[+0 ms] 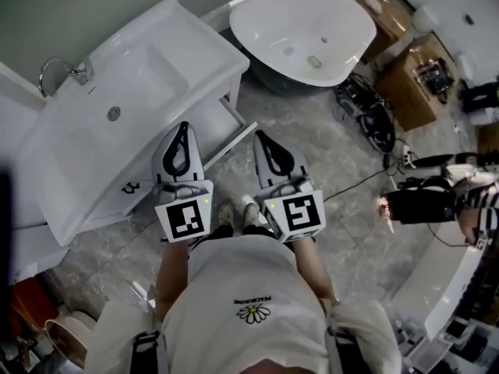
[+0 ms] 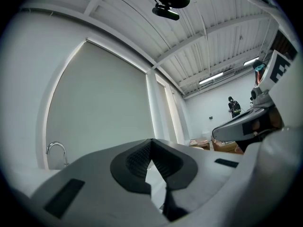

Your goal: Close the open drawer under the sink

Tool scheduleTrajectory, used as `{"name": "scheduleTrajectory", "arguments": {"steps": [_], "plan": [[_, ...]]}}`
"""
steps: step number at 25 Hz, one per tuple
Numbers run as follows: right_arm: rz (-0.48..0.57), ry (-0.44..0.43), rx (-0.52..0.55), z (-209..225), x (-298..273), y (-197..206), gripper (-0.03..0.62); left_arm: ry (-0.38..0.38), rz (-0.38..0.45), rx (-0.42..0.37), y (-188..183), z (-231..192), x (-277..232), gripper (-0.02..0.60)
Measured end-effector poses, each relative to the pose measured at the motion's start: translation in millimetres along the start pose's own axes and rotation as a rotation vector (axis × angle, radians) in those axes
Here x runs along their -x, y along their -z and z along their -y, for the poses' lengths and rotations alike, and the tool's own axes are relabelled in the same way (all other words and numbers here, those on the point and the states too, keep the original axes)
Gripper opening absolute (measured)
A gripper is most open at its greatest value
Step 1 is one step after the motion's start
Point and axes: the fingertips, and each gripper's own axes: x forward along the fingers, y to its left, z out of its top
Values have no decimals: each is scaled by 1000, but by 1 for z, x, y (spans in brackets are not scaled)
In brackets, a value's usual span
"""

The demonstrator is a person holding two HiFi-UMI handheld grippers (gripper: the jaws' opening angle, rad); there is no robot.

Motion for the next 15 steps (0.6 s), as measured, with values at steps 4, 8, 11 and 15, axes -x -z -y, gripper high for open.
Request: {"name": "scheduleTrajectory", "arguments": {"steps": [4,8,11,15], "plan": [[0,-6,-6,6,1,-1,28,-15,12,7,-4,5,-2,14],[-6,-17,-46,9,1,3,29,-13,-1,4,-3,9,0,15],[9,-37,-70,7,-3,2,29,-12,-6,-4,0,12,0,14],[39,-73,-54,0,-12,2,29,-20,-12,-4,6,15,0,15]]}}
